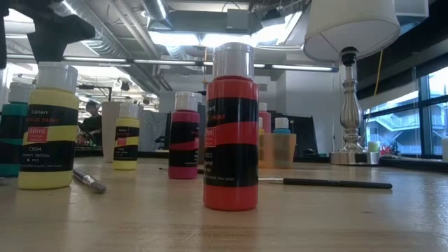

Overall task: Pick & Place Paint Supplies
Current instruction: Put the small green paint bottle into the orange bin

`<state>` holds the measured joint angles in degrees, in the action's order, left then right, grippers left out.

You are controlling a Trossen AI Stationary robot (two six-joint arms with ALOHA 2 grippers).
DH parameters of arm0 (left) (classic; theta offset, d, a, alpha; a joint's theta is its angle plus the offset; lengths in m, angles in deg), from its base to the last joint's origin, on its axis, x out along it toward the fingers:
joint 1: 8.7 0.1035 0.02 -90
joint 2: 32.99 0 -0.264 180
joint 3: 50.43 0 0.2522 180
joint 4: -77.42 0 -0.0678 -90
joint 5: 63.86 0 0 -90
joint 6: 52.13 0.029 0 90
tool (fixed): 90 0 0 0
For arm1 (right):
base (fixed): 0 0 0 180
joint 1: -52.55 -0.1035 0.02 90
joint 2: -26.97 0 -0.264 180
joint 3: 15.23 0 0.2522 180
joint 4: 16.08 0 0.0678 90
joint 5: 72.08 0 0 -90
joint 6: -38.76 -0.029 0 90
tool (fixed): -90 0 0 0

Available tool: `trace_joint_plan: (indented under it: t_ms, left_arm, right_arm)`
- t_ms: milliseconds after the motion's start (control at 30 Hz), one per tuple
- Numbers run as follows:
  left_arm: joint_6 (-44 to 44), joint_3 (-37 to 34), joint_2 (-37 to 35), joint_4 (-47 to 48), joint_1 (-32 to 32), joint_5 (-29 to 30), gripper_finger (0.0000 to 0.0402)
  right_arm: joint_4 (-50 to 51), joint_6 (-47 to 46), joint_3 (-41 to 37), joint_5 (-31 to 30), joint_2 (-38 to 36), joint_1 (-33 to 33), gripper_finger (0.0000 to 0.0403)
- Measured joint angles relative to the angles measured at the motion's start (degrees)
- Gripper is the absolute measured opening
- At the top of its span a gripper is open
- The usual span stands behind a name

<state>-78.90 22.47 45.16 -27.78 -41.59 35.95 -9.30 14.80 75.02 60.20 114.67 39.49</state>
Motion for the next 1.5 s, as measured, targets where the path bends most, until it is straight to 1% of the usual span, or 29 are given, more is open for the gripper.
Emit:
trace_joint_plan:
  t_ms: [233, 567, 733, 800, 900, 967, 1133, 1500]
  left_arm:
    - [0.1, 0.0, 2.4, 0.4, 0.0, -0.1, 0.0255]
    - [0.0, -0.5, 2.4, 0.2, 0.0, 1.0, 0.0255]
    - [-2.1, -4.2, 2.4, 0.0, 0.0, -2.4, 0.0255]
    - [-3.7, -4.6, 2.4, 0.0, 0.0, -1.5, 0.0255]
    - [-4.4, -3.9, 2.3, -0.1, 0.0, 1.5, 0.0249]
    - [-3.3, -3.1, 2.2, -0.4, 0.0, 1.8, 0.0242]
    - [-1.5, -3.0, 2.2, -0.5, 0.0, 0.1, 0.0228]
    - [1.5, -3.9, 2.2, -3.3, 0.3, 1.0, 0.0216]
  right_arm:
    - [0.6, 0.4, 0.0, 0.6, 0.0, 0.7, 0.0291]
    - [0.9, 0.8, 0.0, 1.5, 0.0, 1.1, 0.0291]
    - [1.0, 0.9, 0.0, 2.1, 0.0, 1.0, 0.0291]
    - [1.1, 1.0, 0.0, 2.1, 0.0, 1.0, 0.0291]
    - [1.1, 1.5, 0.0, 2.1, 0.0, 1.3, 0.0291]
    - [1.1, 1.5, 0.0, 2.1, 0.0, 1.6, 0.0291]
    - [0.8, 1.5, 0.0, 2.1, 0.0, 1.9, 0.0291]
    - [0.8, 1.5, 0.0, 2.1, 0.0, 2.3, 0.0291]
